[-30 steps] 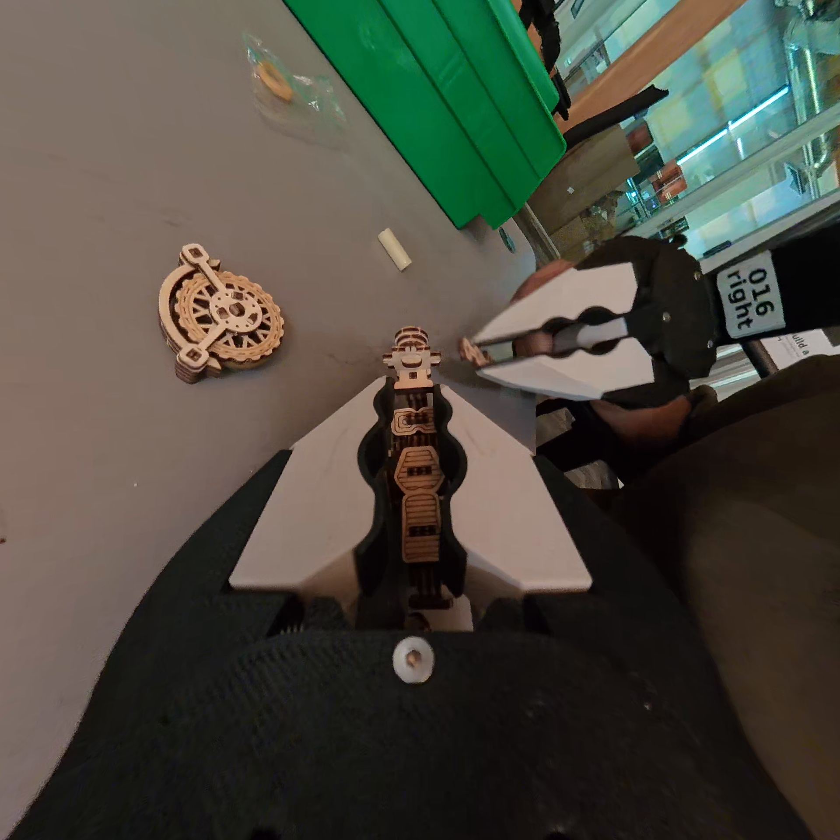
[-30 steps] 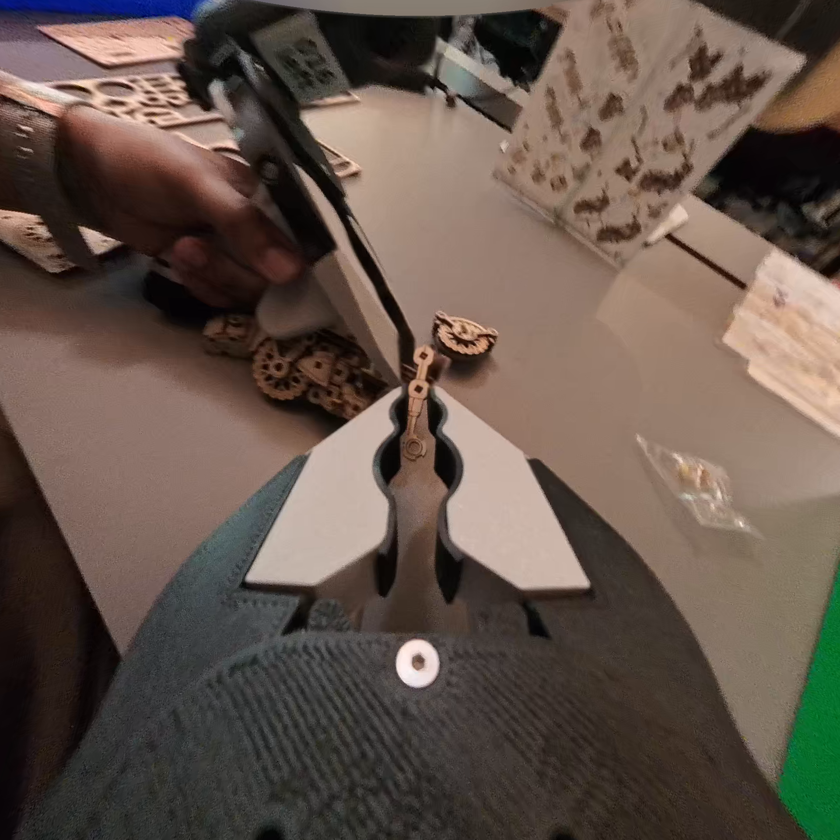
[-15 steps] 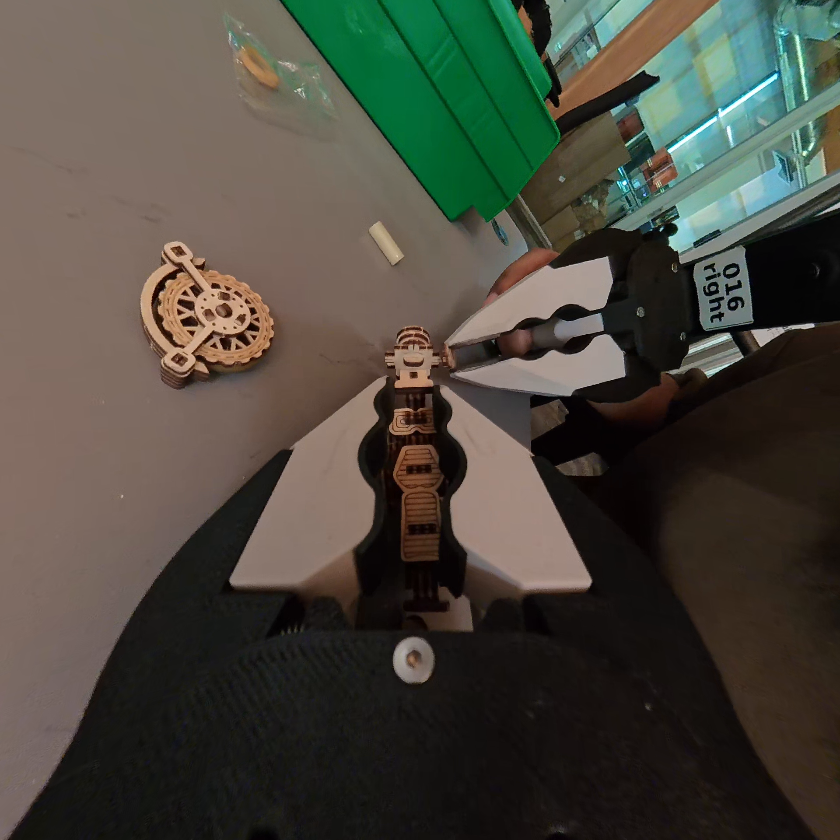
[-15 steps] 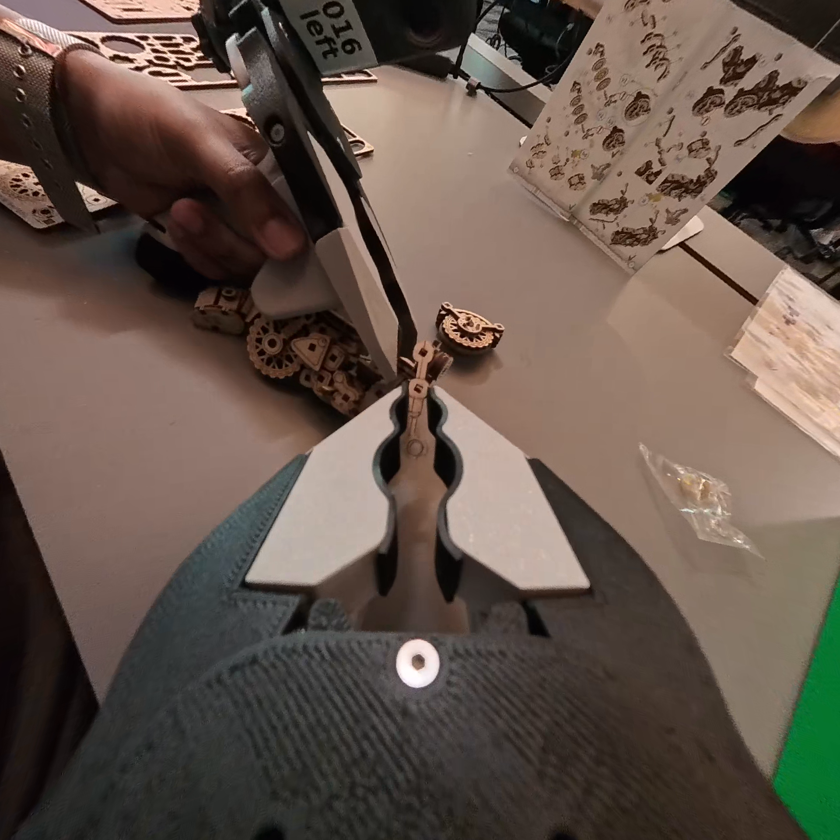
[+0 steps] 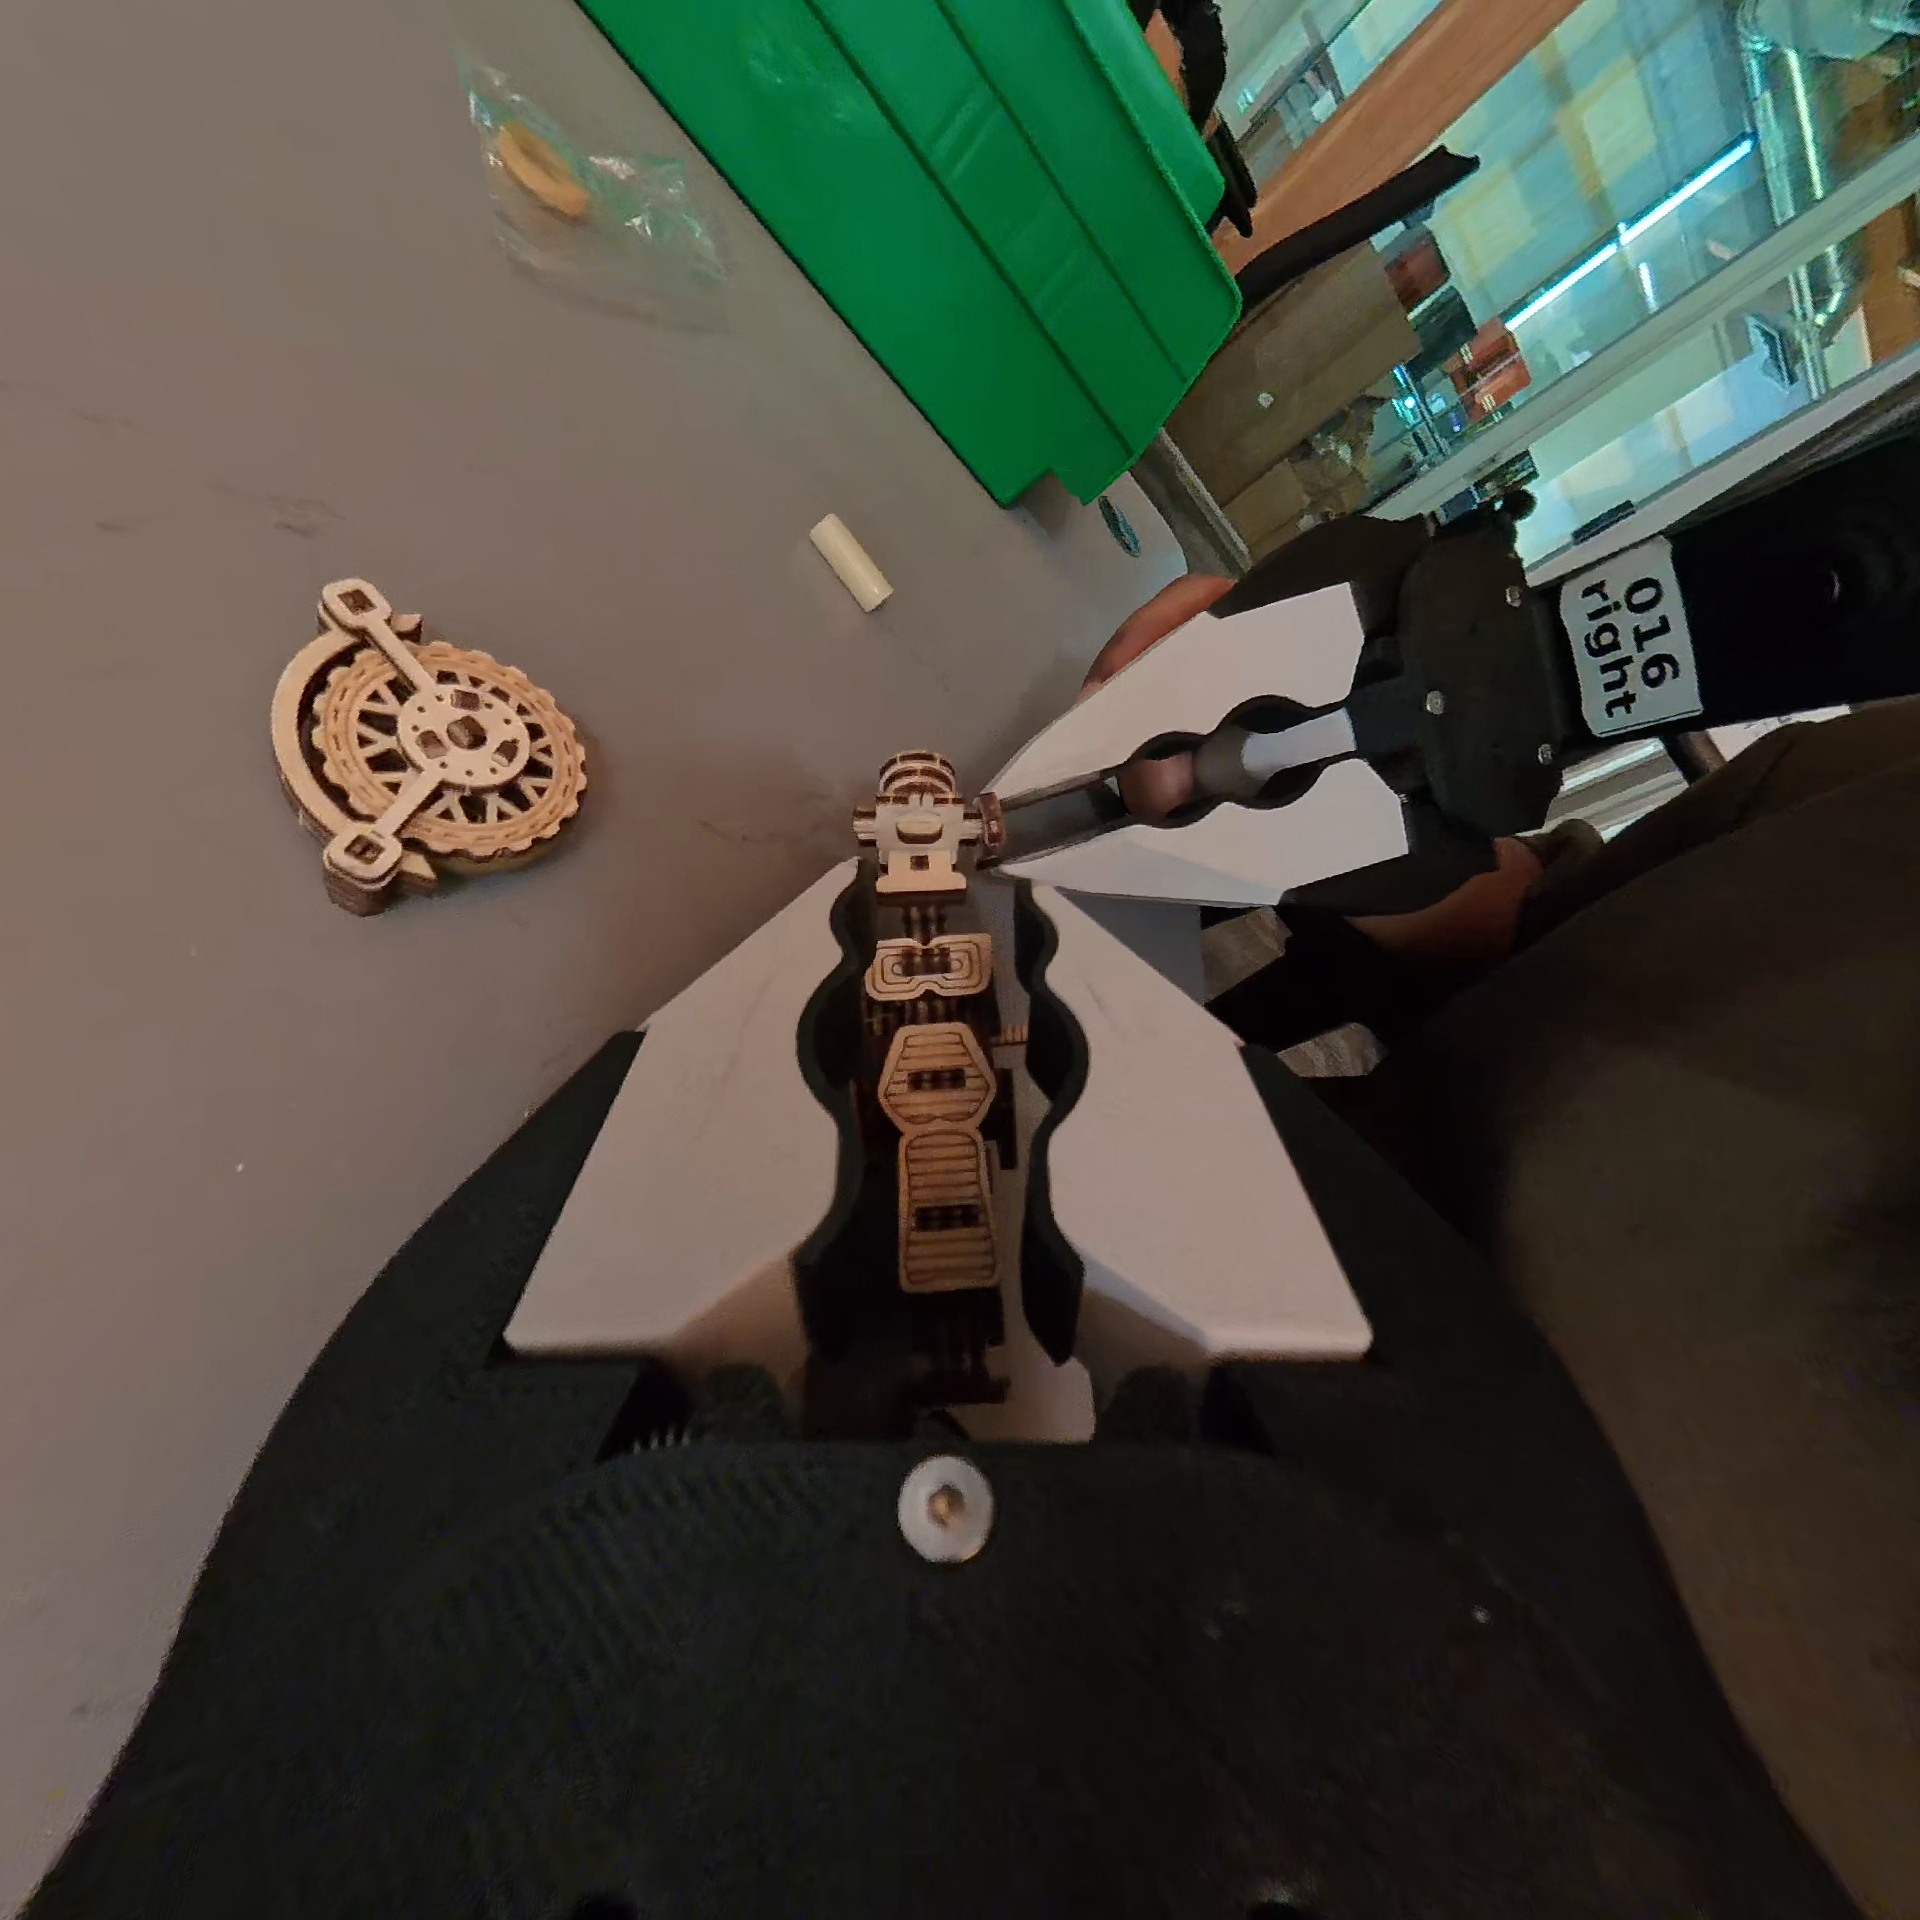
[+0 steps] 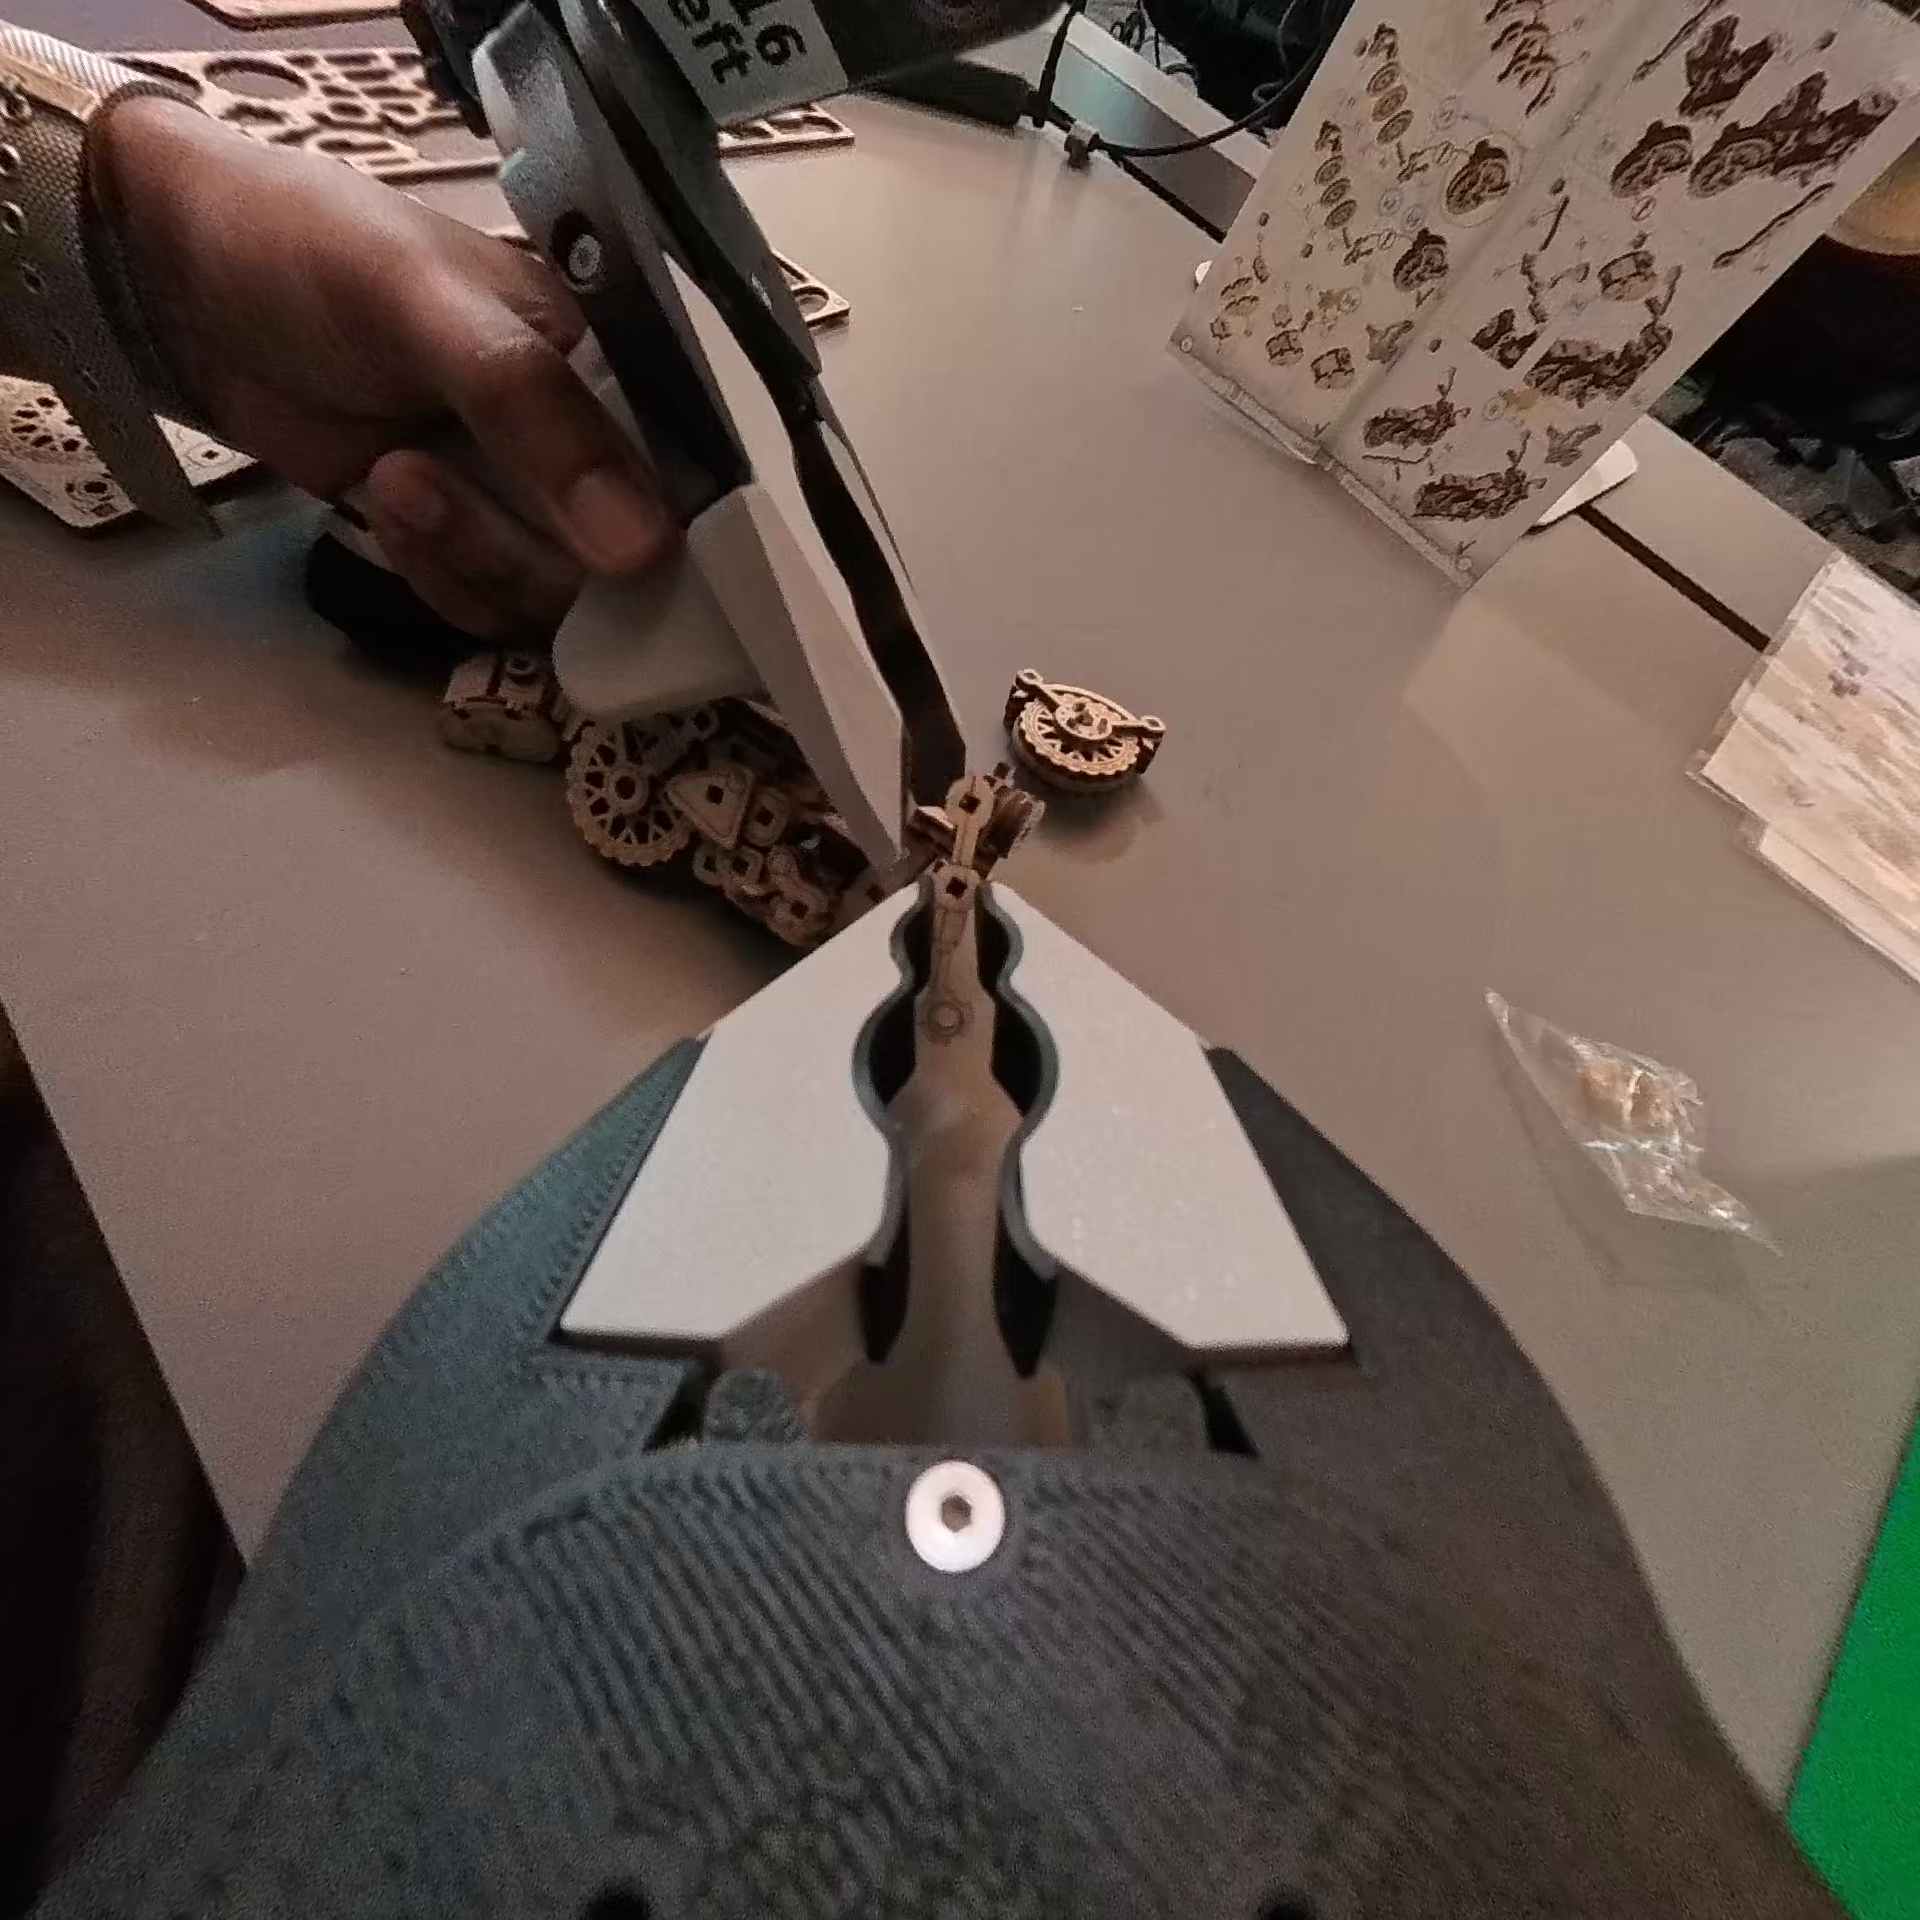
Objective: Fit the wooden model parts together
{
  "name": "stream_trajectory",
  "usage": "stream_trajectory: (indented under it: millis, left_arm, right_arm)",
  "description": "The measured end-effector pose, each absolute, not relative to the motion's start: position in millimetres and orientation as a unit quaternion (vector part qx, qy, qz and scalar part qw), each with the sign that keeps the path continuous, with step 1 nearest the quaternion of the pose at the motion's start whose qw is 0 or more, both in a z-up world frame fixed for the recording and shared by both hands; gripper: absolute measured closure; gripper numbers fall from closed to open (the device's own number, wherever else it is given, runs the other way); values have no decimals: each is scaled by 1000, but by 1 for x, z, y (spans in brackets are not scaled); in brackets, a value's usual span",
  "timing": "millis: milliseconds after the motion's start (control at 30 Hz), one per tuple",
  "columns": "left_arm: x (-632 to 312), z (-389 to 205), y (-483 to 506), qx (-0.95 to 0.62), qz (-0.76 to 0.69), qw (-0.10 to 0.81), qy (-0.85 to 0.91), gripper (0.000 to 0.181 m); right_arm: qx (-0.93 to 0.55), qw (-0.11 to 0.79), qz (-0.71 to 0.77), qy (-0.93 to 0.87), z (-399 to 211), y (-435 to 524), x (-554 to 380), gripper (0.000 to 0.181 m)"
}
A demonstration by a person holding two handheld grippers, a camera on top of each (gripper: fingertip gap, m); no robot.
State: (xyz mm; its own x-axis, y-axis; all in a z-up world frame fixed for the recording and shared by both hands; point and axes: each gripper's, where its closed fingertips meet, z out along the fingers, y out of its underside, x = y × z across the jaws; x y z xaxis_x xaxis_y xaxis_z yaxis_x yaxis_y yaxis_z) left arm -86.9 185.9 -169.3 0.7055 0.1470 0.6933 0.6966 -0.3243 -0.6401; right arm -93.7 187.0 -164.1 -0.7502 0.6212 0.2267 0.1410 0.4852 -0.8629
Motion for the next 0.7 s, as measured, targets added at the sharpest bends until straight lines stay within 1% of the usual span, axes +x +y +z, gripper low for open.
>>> stream_trajectory:
  millis: [100,167,333,567,700]
  left_arm:
    - [-86,-166,187,-766,-268,519,-267,150]
    - [-88,-164,187,-762,-267,527,-267,150]
    - [-91,-163,186,-756,-265,532,-274,157]
    - [-92,-163,188,-757,-261,534,-272,154]
    - [-93,-163,188,-756,-259,535,-275,157]
  right_arm:
    - [-234,264,452,-820,-164,187,-93,175]
    - [-233,263,451,-820,-165,187,-93,175]
    - [-234,262,452,-820,-165,187,-93,175]
    - [-235,262,452,-820,-165,187,-93,175]
    - [-235,261,453,-819,-164,187,-93,175]
